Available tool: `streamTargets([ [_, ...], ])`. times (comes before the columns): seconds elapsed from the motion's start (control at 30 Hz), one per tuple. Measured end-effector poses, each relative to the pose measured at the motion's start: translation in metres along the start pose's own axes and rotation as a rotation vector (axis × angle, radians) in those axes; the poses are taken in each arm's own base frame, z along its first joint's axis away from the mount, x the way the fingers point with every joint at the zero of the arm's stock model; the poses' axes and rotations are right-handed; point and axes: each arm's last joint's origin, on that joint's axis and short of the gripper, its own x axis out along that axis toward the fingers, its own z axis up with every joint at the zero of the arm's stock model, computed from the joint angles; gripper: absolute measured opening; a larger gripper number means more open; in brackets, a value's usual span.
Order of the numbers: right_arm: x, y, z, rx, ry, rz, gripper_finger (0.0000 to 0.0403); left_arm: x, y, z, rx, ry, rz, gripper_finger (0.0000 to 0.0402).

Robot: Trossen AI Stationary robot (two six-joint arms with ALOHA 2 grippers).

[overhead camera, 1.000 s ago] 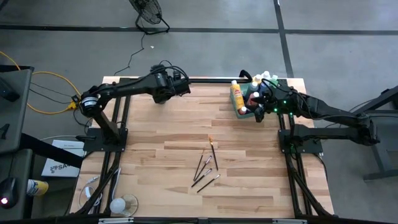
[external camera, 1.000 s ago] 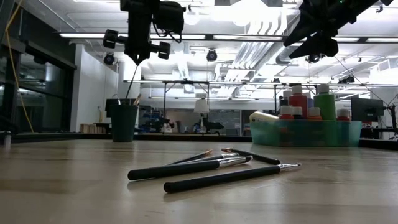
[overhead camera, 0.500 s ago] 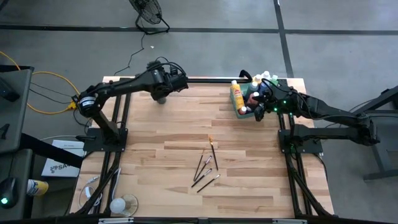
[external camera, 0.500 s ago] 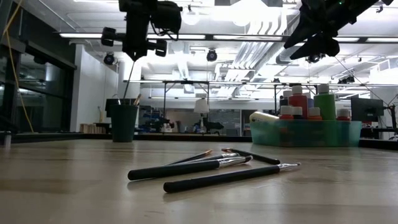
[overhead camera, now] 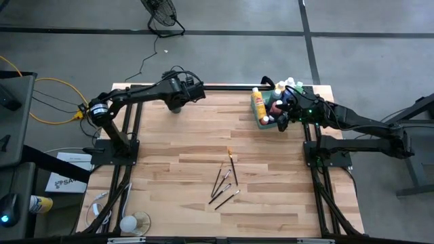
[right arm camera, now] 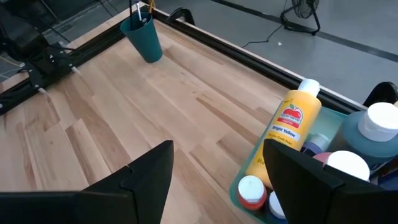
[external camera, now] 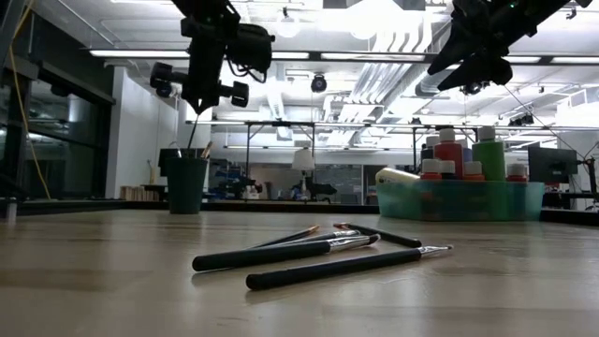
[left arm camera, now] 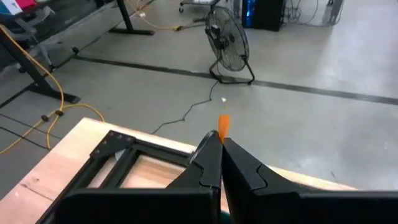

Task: Pick & Place Paint Supplies
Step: Put the gold paintbrush into the blue cup

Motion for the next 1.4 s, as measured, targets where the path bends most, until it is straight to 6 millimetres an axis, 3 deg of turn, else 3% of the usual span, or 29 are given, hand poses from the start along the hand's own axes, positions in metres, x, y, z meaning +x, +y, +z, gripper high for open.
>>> streamTargets([
  [0.2, 0.0, -0.001, -0.001, -0.003, 0.013, -0.005, 0.0243, 0.0, 0.002, -0.002, 0.028, 0.053, 0.003, 0.0021],
  [0.5, 0.0, -0.001, -0.002, -0.003, 0.018, -0.007, 0.0243, -0.001, 0.004, -0.004, 0.051, 0.146, -0.005, 0.0096],
  [0.67, 0.0, -0.001, -0.002, 0.006, 0.02, -0.006, 0.0243, -0.009, -0.002, 0.008, 0.089, 0.262, -0.074, 0.0118],
  [1.0, 0.0, 0.001, -0.004, 0.0, 0.059, 0.056, 0.0243, -0.056, -0.026, 0.006, 0.243, 0.542, -0.498, 0.012],
  [1.13, 0.0, 0.001, -0.006, -0.003, 0.093, 0.075, 0.0243, -0.077, -0.033, -0.005, 0.254, 0.688, -0.648, 0.012],
  [1.4, -0.001, -0.001, -0.009, -0.011, 0.127, 0.067, 0.0243, -0.118, -0.037, -0.038, 0.27, 0.777, -0.723, 0.012],
])
